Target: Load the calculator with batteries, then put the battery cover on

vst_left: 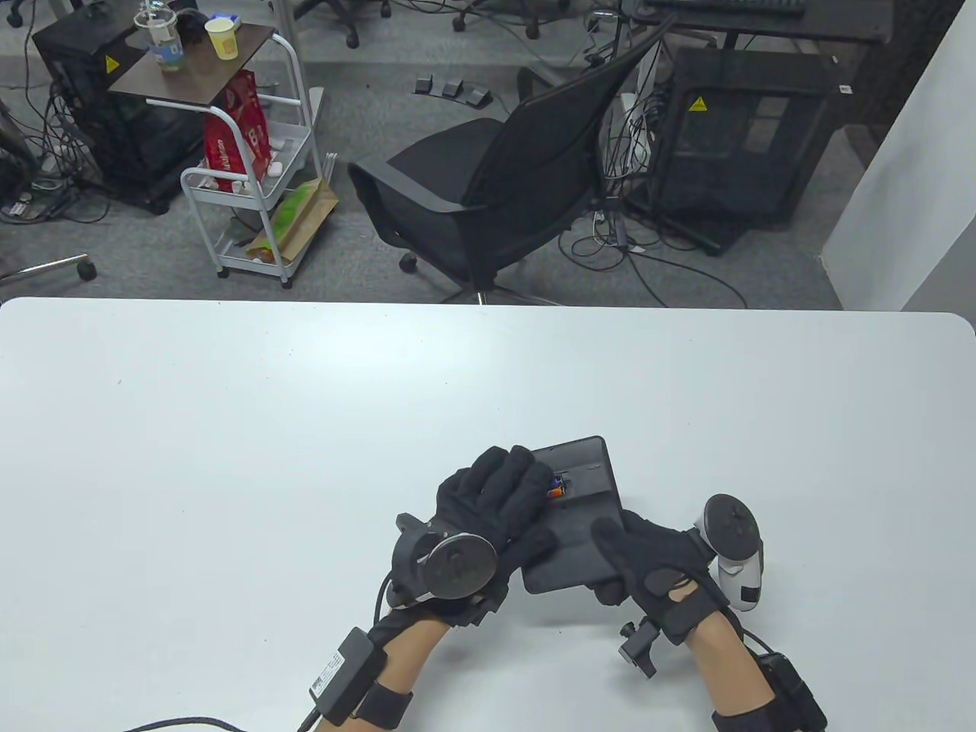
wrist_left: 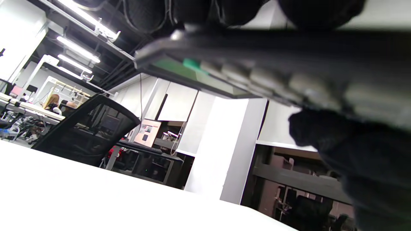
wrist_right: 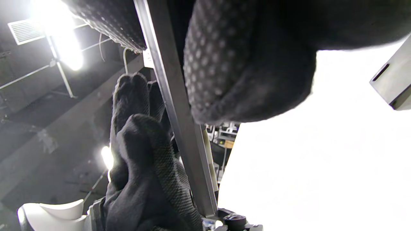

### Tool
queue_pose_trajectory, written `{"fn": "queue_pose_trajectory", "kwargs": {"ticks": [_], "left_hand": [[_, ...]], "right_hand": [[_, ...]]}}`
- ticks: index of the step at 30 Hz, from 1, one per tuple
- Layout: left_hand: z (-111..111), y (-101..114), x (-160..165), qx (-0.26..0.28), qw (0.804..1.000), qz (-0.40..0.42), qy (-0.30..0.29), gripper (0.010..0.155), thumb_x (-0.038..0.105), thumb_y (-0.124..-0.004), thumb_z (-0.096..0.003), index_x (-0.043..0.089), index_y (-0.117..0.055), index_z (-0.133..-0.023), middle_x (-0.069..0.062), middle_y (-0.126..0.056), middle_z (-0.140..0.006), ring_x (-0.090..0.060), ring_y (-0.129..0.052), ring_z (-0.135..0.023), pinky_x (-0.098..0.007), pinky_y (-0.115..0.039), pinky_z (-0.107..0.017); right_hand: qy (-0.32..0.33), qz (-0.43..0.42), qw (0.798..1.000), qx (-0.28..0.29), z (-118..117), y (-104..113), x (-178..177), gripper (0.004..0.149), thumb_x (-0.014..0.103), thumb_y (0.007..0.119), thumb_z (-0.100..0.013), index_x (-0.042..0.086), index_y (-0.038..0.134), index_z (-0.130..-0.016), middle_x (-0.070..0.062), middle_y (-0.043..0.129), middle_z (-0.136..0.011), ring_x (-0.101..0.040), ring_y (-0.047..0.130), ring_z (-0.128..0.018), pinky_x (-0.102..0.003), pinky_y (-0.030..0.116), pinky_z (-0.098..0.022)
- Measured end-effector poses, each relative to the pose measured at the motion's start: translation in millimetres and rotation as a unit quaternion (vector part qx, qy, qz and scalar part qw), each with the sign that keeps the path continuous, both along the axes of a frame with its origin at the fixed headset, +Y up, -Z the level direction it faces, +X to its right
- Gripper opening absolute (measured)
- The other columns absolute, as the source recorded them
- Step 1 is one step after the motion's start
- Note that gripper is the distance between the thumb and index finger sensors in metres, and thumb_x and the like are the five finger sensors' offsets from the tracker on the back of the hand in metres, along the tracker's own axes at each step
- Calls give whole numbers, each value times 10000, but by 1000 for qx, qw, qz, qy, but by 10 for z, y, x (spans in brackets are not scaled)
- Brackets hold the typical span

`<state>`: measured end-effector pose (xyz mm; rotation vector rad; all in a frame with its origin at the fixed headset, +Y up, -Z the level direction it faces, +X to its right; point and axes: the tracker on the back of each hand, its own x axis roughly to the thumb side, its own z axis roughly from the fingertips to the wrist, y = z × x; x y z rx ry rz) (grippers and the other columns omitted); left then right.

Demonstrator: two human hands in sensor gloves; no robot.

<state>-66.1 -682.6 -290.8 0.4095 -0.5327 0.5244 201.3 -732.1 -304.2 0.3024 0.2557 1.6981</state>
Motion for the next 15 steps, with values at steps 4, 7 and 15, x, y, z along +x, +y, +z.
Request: {"fn": "queue_pose_trajectory", "kwargs": {"ticks": [4,7,15], "left_hand": [[-35,-34,-64,-26,1000,15,6,757,628,-698,-381,323,-512,-1048,-14,-538,-1140,-352,-580,-1052,-600,-539,-708],[-52,-67,-87,-34,999,12,12,766,630,-700,-380,309,-510,-1049,-29,-532,-1140,-356,-581,-1049,-600,-540,-706],[-75,-159,-52,-54,998,-10,14,773,631,-706,-382,292,-511,-1048,-41,-534,-1134,-364,-583,-1042,-599,-540,-703]], "right_hand": [[-18,-7,1000,-7,-44,-22,93,525,406,740,-500,-37,769,-781,-203,968,-445,-284,1018,-169,-408,855,-135],[-29,-19,999,-17,-72,-41,165,524,405,741,-499,-37,769,-780,-204,967,-446,-285,1018,-169,-409,854,-134],[-70,-29,996,-50,-157,-140,385,526,404,738,-501,-41,764,-780,-205,965,-447,-286,1017,-170,-410,854,-135]]}}
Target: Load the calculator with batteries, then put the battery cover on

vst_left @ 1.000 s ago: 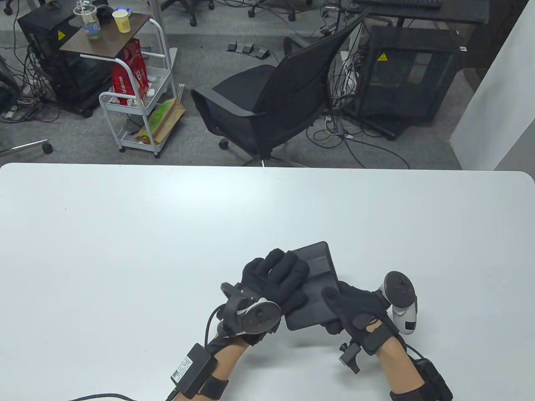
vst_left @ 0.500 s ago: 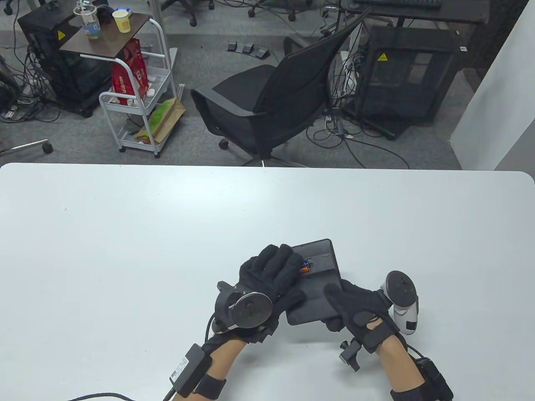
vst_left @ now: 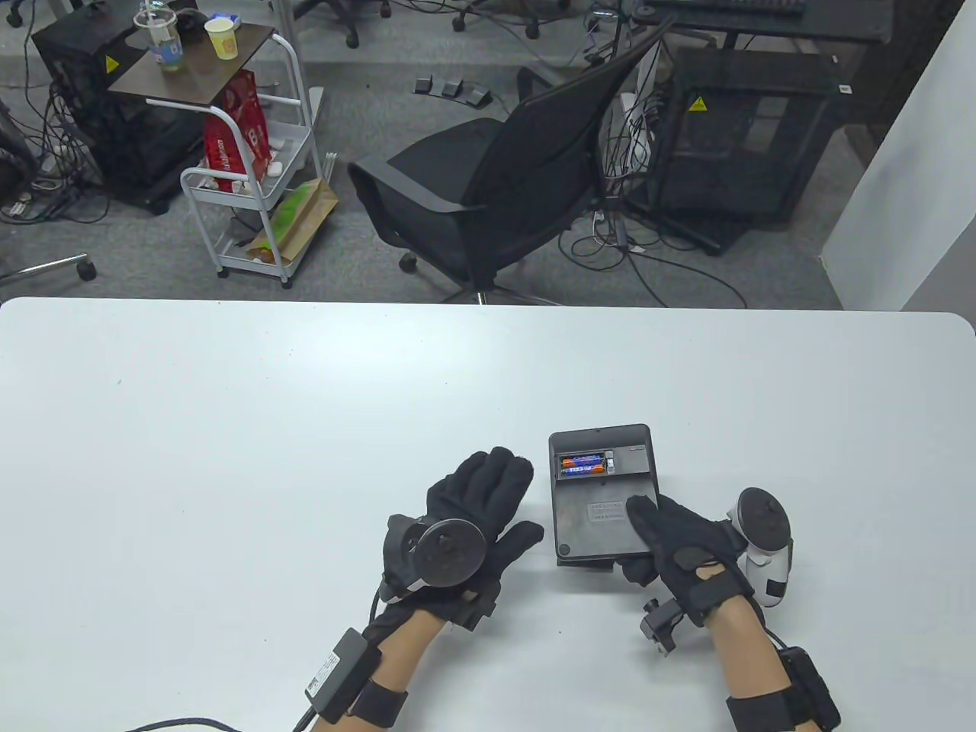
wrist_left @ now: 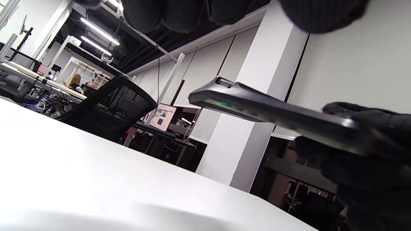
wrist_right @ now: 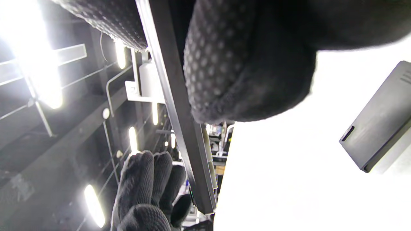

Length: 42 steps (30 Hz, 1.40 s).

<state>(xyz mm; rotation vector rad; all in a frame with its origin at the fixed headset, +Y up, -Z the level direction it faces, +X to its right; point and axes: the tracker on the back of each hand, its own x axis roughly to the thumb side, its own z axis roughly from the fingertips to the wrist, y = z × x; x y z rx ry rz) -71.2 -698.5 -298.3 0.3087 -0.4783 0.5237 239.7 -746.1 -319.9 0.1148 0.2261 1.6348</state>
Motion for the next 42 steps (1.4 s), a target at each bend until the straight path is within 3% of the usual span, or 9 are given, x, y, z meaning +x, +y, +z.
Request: {"fn": "queue_pose_trajectory", "kwargs": {"ticks": [12,31,39,42], "left_hand": [[-61,-182,72,-46,998,-48,-3,771,632,-721,-379,284,-539,-1042,-46,-550,-1128,-372,-588,-1037,-603,-537,-701],[-133,-381,163,-106,990,-90,-6,766,647,-717,-373,280,-586,-1032,-53,-575,-1122,-392,-569,-1038,-614,-520,-700],[-291,-417,447,-184,973,-138,-26,798,649,-774,-359,273,-585,-1036,-52,-633,-1097,-386,-591,-1026,-614,-521,-699],[-345,-387,561,-187,967,-169,-28,819,643,-808,-343,275,-580,-1039,-45,-648,-1089,-381,-601,-1023,-615,-520,-702]], "right_hand": [[-56,-16,998,-25,-79,-86,323,525,403,737,-503,-42,760,-782,-206,963,-451,-286,1017,-174,-410,853,-136],[-120,-58,991,-28,-65,-29,669,517,423,745,-500,-21,775,-761,-196,963,-451,-281,1018,-176,-411,854,-137],[-138,-66,988,-38,-67,-71,766,516,426,747,-501,-20,778,-758,-194,964,-447,-277,1018,-173,-409,854,-135],[-141,-68,987,-37,-67,-63,777,515,426,747,-501,-19,778,-759,-194,964,-447,-277,1018,-173,-408,854,-135]]}}
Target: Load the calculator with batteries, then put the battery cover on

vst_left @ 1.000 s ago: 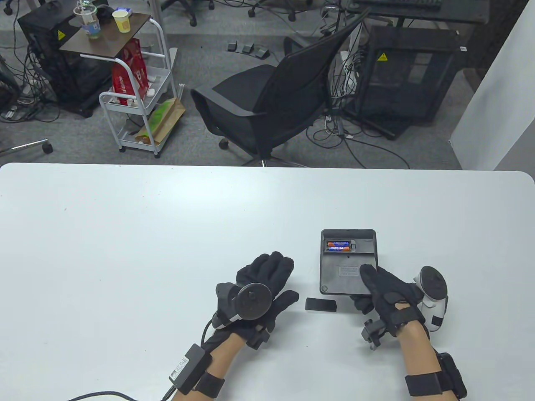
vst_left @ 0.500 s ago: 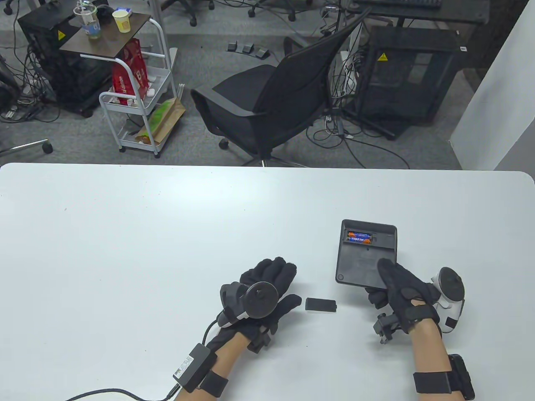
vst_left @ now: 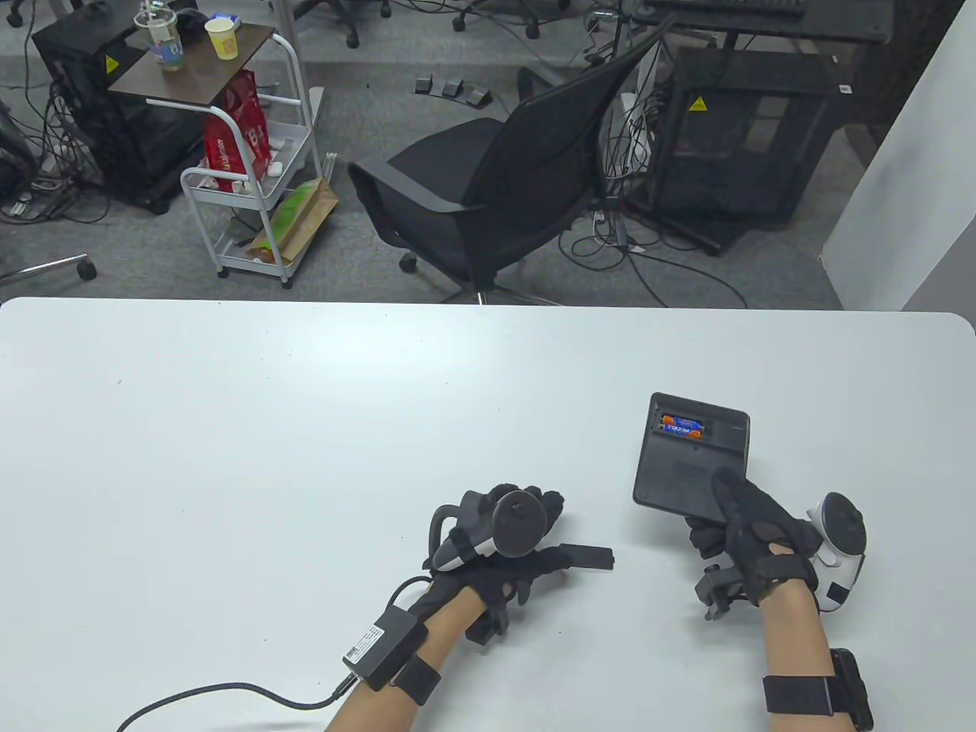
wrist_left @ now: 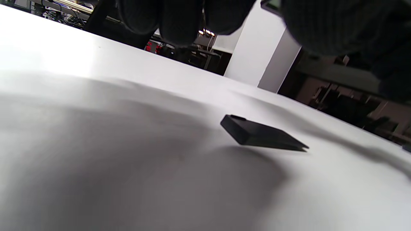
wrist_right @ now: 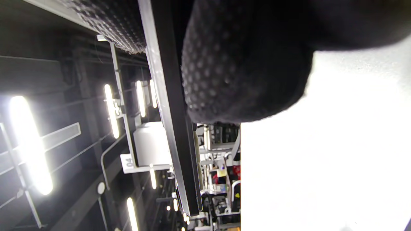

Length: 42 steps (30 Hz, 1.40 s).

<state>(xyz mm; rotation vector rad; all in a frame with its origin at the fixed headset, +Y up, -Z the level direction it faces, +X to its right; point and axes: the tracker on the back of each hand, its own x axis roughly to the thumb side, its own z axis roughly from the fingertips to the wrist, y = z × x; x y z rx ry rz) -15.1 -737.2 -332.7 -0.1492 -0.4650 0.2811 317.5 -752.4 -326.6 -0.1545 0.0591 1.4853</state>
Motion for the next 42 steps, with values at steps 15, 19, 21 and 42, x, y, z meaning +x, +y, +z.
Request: {"fn": "queue_pose_trajectory", "kwargs": {"ticks": [15,19,21,42], "left_hand": [[-171,-241,564,-26,995,-96,17,661,561,-890,-340,322,-762,-943,23,-772,-957,-306,-727,-918,-608,-543,-691],[-179,-233,566,-22,996,-82,23,480,501,-923,-347,360,-862,-802,58,-820,-918,-284,-769,-899,-602,-563,-684],[-165,-226,556,-24,997,-72,18,434,479,-928,-352,356,-885,-767,69,-829,-912,-274,-775,-897,-597,-570,-685],[234,488,-875,34,951,234,198,427,375,-752,-408,398,-792,-832,-18,-718,-947,-323,-859,-815,-577,-678,-608]], "right_hand": [[-7,-10,1000,0,9,24,41,517,426,749,-500,-20,777,-759,-194,964,-447,-276,1017,-173,-408,854,-134],[-7,-11,1000,-1,15,27,43,516,426,749,-500,-20,776,-760,-195,964,-447,-276,1017,-173,-408,854,-134],[-6,-11,1000,0,15,29,43,516,426,749,-500,-18,776,-760,-193,964,-448,-275,1018,-173,-406,854,-134],[23,40,999,26,54,136,-160,516,427,749,-502,-16,777,-764,-194,963,-450,-276,1017,-175,-407,853,-138]]}}
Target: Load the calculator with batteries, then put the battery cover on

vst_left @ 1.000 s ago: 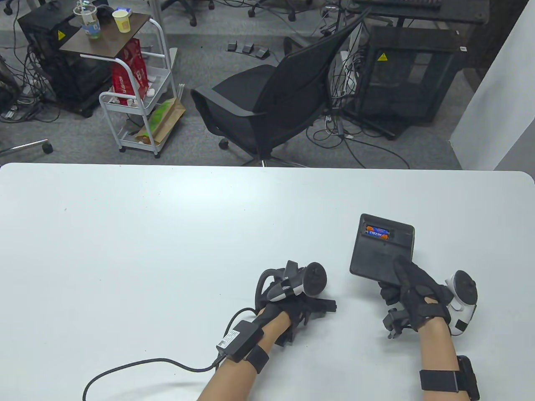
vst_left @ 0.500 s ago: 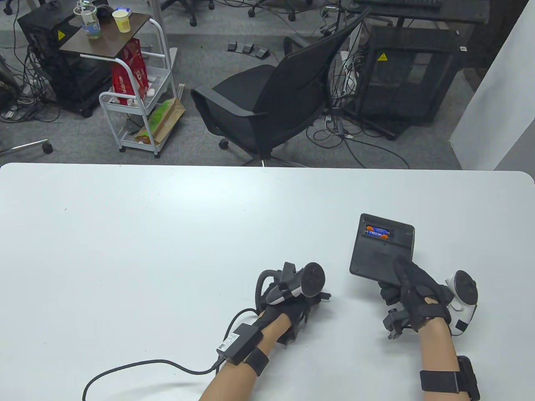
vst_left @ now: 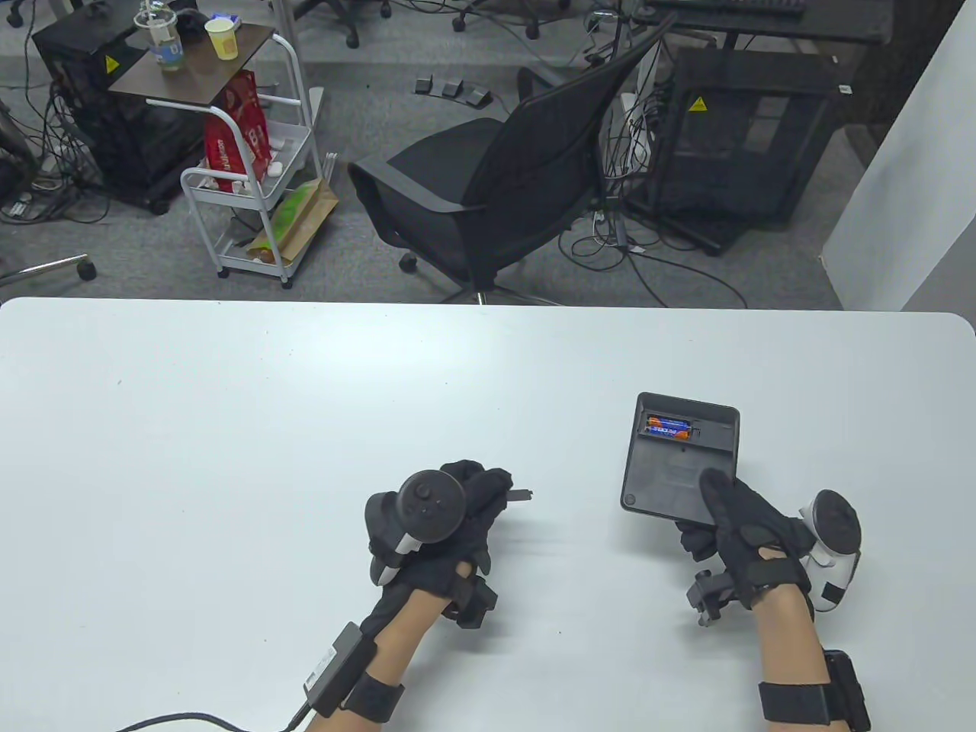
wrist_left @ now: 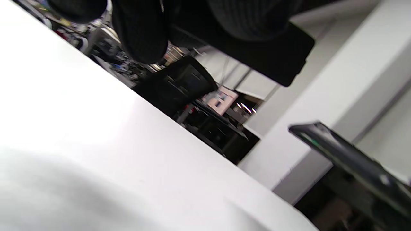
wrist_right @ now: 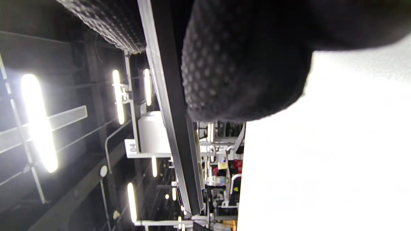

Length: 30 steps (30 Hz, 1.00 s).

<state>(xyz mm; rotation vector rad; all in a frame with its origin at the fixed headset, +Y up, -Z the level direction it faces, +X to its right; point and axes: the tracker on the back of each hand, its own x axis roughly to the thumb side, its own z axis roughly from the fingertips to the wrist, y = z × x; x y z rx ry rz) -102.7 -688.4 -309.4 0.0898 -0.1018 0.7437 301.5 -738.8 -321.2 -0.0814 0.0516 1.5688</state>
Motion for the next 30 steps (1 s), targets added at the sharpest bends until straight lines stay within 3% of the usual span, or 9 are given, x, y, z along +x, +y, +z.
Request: {"fn": "queue_pose_trajectory", "kwargs": {"ticks": [6,9,12,18,30], "left_hand": [[66,-86,-187,6,998,50,29,440,364,-797,-390,355,-829,-829,16,-792,-821,-244,-917,-675,-562,-722,-569],[78,-40,-227,40,996,82,19,468,362,-864,-362,314,-870,-827,4,-878,-759,-218,-983,-596,-540,-774,-539],[108,18,-229,73,993,87,19,580,383,-925,-326,280,-791,-881,27,-940,-715,-188,-1033,-552,-505,-822,-516],[123,40,-210,103,990,100,2,514,417,-968,-283,276,-843,-762,72,-997,-658,-152,-1089,-490,-459,-881,-464],[81,-56,-214,32,977,209,-21,487,395,-952,-304,285,-866,-771,51,-964,-701,-198,-1051,-501,-469,-851,-446]], "right_hand": [[22,19,999,14,39,57,-136,516,428,750,-501,-16,778,-764,-193,964,-450,-275,1017,-175,-407,854,-137],[32,25,999,24,54,96,-199,515,428,750,-502,-15,779,-764,-193,964,-450,-276,1017,-176,-408,854,-139],[45,32,998,32,67,126,-267,514,428,752,-501,-13,781,-763,-193,965,-449,-275,1018,-175,-407,854,-138],[64,44,996,38,73,126,-363,515,429,753,-500,-12,782,-764,-193,965,-449,-275,1018,-176,-408,854,-140],[119,81,987,72,112,161,-647,513,430,753,-500,-6,782,-769,-194,964,-457,-280,1015,-195,-412,852,-148]]}}
